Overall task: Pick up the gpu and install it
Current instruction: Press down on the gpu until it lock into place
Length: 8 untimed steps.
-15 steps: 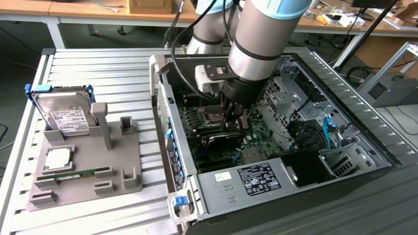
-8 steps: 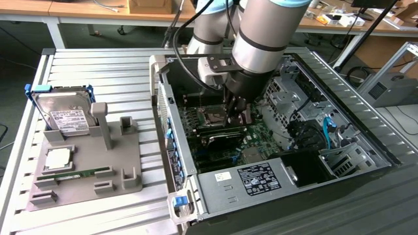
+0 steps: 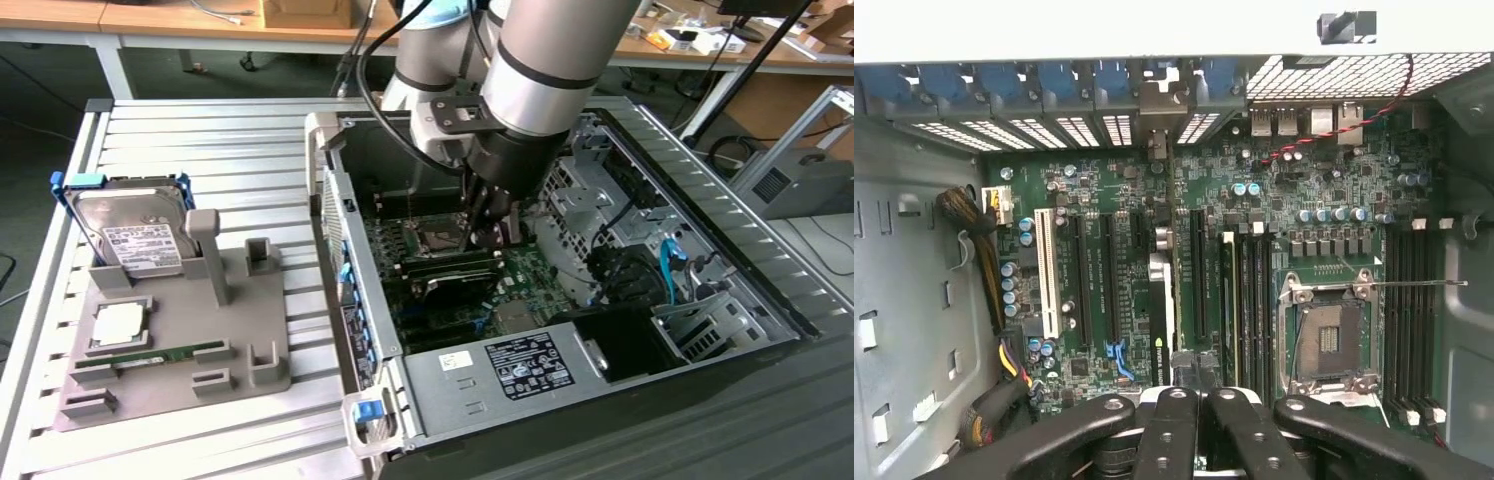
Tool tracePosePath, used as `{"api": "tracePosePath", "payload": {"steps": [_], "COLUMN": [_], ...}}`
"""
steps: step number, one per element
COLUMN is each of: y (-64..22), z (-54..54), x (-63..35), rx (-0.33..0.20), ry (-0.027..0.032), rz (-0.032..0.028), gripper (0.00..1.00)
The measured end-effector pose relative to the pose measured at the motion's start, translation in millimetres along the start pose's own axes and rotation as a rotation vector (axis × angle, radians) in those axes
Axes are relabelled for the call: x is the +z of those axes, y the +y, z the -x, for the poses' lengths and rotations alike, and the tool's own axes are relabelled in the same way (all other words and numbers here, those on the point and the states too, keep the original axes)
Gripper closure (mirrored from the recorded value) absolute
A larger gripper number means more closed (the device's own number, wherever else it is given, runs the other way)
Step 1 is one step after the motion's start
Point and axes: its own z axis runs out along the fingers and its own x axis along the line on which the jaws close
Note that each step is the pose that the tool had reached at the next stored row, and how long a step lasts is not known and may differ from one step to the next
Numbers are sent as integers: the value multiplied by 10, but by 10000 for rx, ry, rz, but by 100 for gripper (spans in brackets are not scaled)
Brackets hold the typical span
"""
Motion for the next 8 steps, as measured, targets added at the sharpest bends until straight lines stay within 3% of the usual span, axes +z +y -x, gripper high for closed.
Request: {"api": "tracePosePath", "payload": {"steps": [8], "y": [0], "z": [0], "x": [0], "rx": [0], "ry": [0], "rz": [0], "gripper": [89]}}
